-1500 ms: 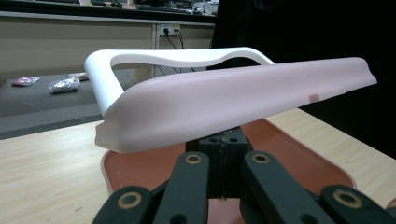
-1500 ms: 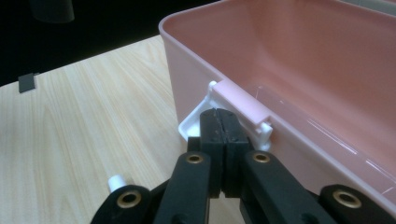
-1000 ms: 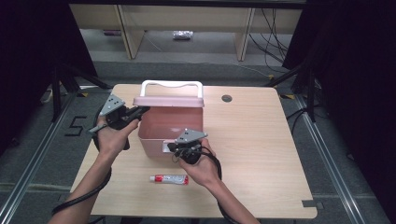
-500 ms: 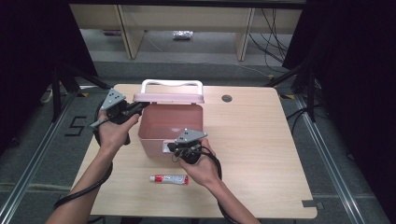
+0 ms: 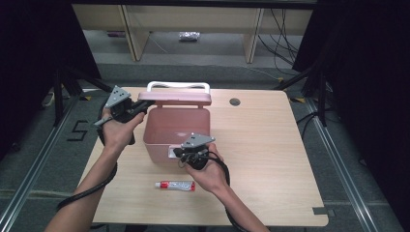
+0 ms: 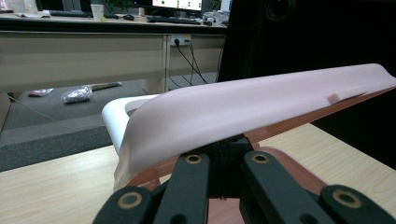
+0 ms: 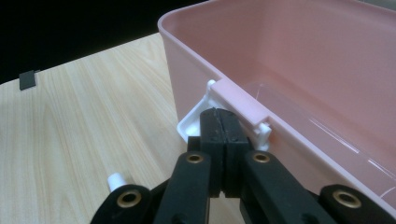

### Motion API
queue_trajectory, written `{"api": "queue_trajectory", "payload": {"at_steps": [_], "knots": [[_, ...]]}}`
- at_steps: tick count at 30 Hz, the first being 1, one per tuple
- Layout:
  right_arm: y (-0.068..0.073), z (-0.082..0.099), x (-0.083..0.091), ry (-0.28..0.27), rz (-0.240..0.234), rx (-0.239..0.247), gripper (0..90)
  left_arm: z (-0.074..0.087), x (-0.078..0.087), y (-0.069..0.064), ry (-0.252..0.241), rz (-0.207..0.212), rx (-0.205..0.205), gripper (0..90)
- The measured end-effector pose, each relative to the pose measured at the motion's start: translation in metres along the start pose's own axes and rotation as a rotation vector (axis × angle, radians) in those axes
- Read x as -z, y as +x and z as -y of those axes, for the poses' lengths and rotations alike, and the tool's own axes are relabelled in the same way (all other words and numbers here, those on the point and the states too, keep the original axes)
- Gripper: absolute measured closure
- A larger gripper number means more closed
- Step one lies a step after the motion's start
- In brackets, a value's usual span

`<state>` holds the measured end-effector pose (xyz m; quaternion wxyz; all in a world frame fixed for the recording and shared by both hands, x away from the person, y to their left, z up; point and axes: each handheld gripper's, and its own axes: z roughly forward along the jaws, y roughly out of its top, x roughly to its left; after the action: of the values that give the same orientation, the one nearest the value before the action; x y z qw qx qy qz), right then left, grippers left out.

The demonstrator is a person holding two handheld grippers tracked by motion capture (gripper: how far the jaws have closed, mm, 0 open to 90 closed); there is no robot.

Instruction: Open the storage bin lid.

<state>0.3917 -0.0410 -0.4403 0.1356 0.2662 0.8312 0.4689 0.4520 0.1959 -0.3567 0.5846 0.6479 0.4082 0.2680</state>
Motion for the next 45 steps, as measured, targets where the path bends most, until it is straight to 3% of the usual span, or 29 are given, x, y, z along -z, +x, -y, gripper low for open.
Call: {"api": "queue_trajectory", "payload": {"at_steps": [10, 11, 19, 27, 28, 33, 45], "knots": [[0.0, 0.001, -0.001, -0.01, 0.006, 0.004, 90.0, -0.005, -0.004, 0.002, -0.006, -0.007, -0.002, 89.9], [0.002, 0.001, -0.001, -0.005, 0.007, -0.024, 90.0, -0.006, -0.005, 0.002, -0.007, -0.009, -0.002, 89.9], [0.001, 0.001, -0.001, -0.011, 0.007, 0.006, 90.0, -0.011, -0.008, 0.004, -0.019, -0.021, -0.006, 89.9], [0.001, 0.001, 0.0, 0.002, 0.006, 0.001, 90.0, -0.013, -0.01, 0.006, -0.025, -0.029, -0.01, 89.9], [-0.001, 0.001, 0.0, -0.004, 0.01, 0.022, 90.0, -0.013, -0.011, 0.006, -0.026, -0.031, -0.012, 90.0], [0.001, 0.001, 0.0, 0.001, 0.008, -0.004, 90.0, -0.014, -0.013, 0.006, -0.039, -0.041, -0.022, 90.0], [0.0, 0.001, 0.0, -0.004, 0.003, 0.01, 90.0, -0.019, -0.019, 0.008, -0.061, -0.053, -0.026, 90.0]]}}
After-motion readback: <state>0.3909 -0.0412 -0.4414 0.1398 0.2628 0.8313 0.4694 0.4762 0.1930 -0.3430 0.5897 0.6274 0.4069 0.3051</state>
